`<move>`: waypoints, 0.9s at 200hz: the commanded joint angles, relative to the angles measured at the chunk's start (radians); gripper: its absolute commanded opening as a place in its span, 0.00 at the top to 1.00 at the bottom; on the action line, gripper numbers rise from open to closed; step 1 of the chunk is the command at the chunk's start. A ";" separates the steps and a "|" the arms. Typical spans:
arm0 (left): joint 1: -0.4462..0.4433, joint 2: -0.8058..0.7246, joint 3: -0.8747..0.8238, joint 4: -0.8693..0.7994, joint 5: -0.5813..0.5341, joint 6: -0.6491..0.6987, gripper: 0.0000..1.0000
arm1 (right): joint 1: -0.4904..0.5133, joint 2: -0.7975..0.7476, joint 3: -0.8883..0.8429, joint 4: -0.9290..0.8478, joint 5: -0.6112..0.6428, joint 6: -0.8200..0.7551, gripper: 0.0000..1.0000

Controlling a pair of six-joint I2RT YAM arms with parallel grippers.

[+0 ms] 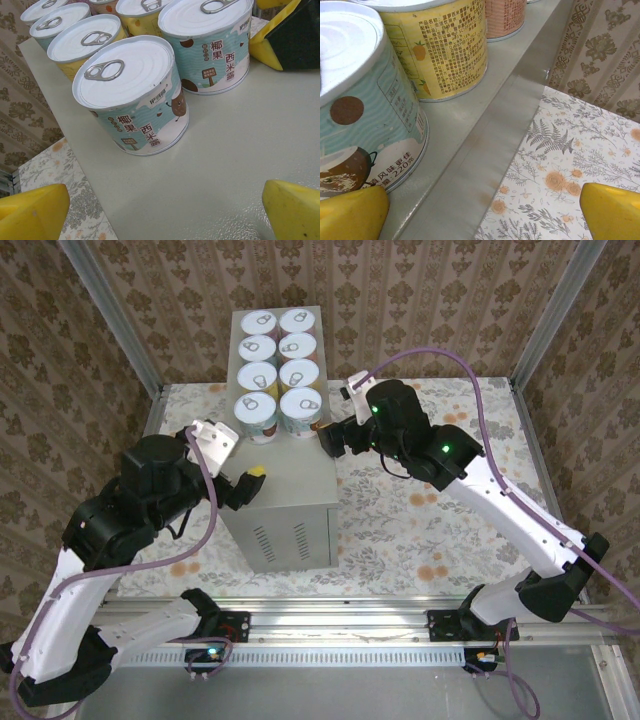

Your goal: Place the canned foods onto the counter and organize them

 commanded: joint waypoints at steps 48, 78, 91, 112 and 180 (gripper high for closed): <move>0.010 -0.004 0.017 0.023 -0.003 -0.001 0.00 | -0.007 0.022 0.014 -0.013 0.001 -0.003 0.00; 0.011 -0.002 0.017 0.025 -0.018 -0.004 0.00 | -0.009 -0.021 0.003 -0.035 0.025 -0.007 0.00; 0.012 -0.002 0.016 0.028 -0.038 -0.008 0.00 | -0.008 -0.030 -0.011 -0.049 0.039 -0.010 0.00; 0.014 0.010 0.029 0.030 -0.087 -0.024 0.00 | -0.008 -0.108 -0.050 -0.072 0.072 -0.009 0.00; 0.119 0.044 0.126 -0.037 -0.374 -0.190 0.00 | -0.046 -0.301 -0.212 -0.145 0.210 0.009 0.00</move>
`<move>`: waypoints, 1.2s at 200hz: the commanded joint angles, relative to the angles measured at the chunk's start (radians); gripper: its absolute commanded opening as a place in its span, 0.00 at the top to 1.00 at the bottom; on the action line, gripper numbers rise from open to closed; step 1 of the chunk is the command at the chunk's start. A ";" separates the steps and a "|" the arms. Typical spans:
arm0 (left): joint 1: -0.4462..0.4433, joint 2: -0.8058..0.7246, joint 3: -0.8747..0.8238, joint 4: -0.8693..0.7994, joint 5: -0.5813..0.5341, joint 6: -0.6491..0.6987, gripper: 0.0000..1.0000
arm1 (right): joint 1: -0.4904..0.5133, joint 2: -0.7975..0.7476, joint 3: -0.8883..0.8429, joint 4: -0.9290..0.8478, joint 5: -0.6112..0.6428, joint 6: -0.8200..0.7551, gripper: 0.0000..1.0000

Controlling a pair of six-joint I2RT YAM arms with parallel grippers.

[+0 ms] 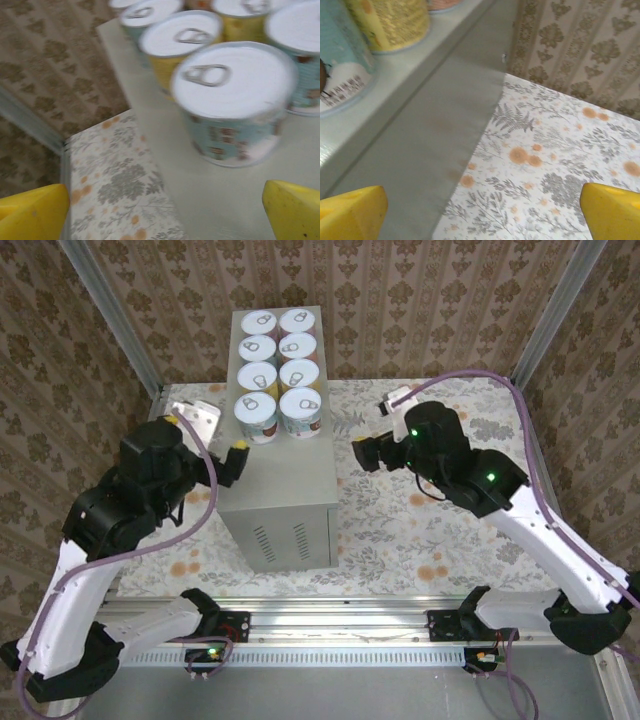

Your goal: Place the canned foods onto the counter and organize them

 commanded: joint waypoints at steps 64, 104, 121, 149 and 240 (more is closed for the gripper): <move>0.434 0.074 0.076 -0.027 0.055 -0.150 0.00 | -0.234 -0.220 -0.260 -0.048 0.118 0.071 0.00; 0.685 0.104 -0.086 0.110 0.232 -0.204 0.00 | -0.390 -0.213 -0.404 0.041 0.070 0.098 0.00; 0.733 0.093 -0.215 0.224 0.241 -0.211 0.00 | -0.434 -0.208 -0.496 0.141 0.056 0.097 0.00; 0.793 0.128 -0.362 0.346 0.261 -0.214 0.00 | -0.501 -0.160 -0.613 0.284 -0.007 0.115 0.00; 0.778 0.245 -0.858 0.991 0.167 -0.112 0.00 | -0.650 0.022 -0.891 0.770 -0.079 0.071 0.00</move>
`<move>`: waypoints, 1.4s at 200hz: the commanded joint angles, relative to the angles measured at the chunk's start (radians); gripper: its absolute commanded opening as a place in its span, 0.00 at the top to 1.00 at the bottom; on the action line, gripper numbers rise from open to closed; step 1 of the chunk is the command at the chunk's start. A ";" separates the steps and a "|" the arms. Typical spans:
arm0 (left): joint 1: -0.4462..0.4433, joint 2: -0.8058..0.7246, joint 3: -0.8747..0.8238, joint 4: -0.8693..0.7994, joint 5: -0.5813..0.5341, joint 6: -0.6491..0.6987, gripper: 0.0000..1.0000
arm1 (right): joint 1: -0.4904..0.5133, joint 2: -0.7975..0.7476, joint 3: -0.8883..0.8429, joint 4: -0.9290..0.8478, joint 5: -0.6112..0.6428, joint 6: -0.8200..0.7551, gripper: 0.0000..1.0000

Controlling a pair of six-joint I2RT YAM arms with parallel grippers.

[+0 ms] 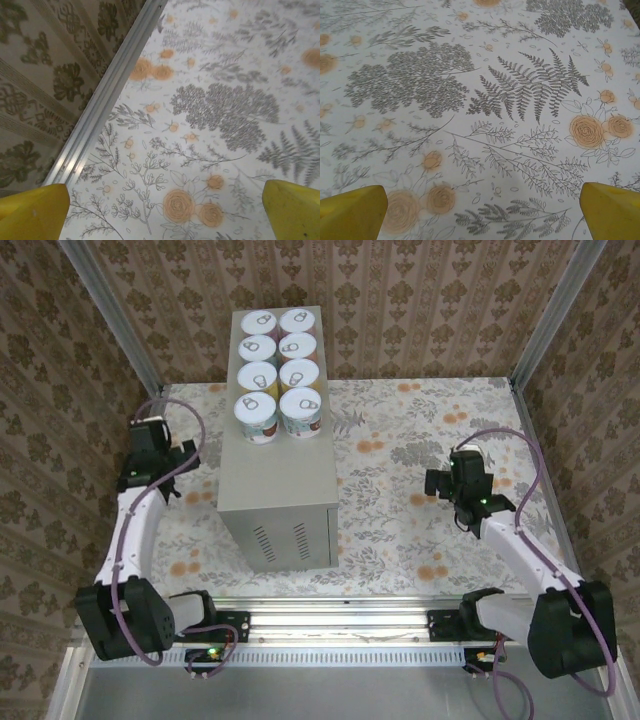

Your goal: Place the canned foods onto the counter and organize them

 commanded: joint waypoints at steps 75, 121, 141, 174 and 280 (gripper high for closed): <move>-0.071 0.269 -0.285 0.755 -0.099 0.049 0.00 | -0.076 0.213 -0.084 0.510 -0.090 -0.019 0.00; -0.119 0.348 -0.238 0.786 -0.059 0.102 0.00 | -0.077 0.270 -0.068 0.577 -0.050 -0.040 0.00; -0.168 0.342 -0.294 0.894 -0.070 0.167 0.00 | -0.076 0.260 -0.116 0.686 -0.022 -0.057 0.00; -0.166 0.326 -0.356 0.992 -0.042 0.170 0.00 | -0.065 0.326 -0.178 0.891 -0.025 -0.095 0.00; -0.148 0.365 -0.474 1.232 -0.004 0.163 0.00 | -0.060 0.340 -0.171 0.890 -0.044 -0.108 0.00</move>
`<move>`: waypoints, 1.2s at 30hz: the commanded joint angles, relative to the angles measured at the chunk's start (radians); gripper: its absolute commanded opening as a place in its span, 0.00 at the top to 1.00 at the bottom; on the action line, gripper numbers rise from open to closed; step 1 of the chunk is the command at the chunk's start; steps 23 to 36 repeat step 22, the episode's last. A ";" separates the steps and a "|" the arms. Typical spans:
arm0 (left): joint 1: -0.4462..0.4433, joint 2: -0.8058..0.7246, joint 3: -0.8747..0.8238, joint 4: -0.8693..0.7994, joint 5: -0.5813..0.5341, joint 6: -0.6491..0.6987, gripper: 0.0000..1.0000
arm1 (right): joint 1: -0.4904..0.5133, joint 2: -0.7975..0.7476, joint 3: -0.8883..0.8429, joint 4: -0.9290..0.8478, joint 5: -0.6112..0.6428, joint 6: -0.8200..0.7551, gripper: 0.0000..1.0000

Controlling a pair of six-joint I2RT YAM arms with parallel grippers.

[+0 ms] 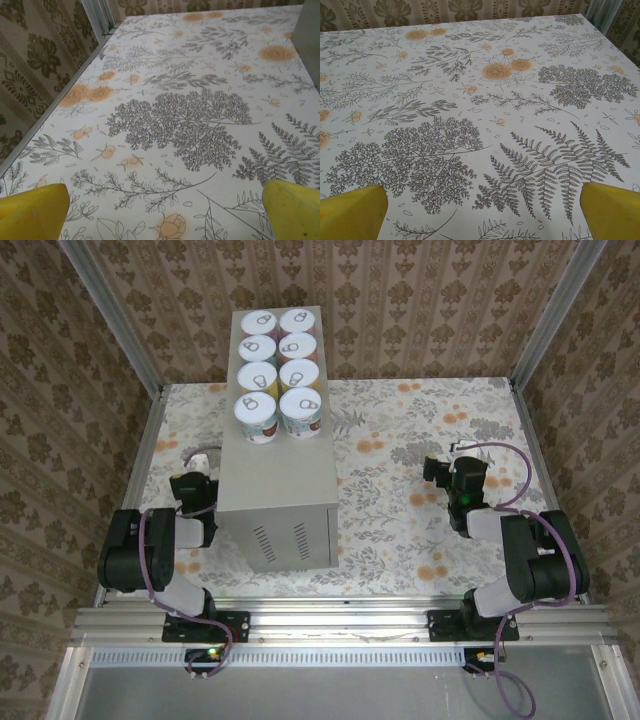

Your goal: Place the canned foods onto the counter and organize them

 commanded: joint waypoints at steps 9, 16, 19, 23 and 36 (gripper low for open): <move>-0.036 0.010 0.009 0.059 -0.008 0.067 0.00 | 0.006 0.005 -0.006 0.054 0.011 -0.008 0.00; -0.038 0.011 0.009 0.061 -0.010 0.070 0.00 | 0.006 0.005 -0.006 0.053 0.011 -0.007 0.00; -0.039 0.011 0.008 0.063 -0.010 0.070 0.00 | 0.007 0.006 -0.005 0.054 0.011 -0.007 0.00; -0.039 0.009 0.007 0.064 -0.009 0.069 0.00 | 0.006 0.005 -0.006 0.053 0.011 -0.007 0.00; -0.039 0.009 0.007 0.064 -0.009 0.069 0.00 | 0.006 0.005 -0.006 0.053 0.011 -0.007 0.00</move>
